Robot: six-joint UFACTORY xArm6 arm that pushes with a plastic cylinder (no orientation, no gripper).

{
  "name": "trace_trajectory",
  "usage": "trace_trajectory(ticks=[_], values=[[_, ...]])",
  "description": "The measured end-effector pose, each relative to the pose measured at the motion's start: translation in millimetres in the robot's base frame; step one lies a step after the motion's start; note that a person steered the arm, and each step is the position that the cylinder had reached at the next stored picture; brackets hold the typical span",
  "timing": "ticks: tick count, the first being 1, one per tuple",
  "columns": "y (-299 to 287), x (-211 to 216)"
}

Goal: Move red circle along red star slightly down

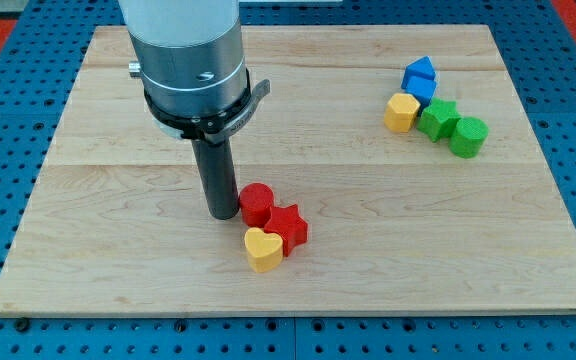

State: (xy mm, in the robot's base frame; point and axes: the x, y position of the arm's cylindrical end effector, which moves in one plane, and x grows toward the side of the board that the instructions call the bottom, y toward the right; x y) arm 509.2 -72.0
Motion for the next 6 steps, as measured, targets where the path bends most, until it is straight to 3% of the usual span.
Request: trace_trajectory(ticks=[3, 5, 6], values=[[3.9, 2.4], [-35.6, -43.2], [58.1, -18.2]])
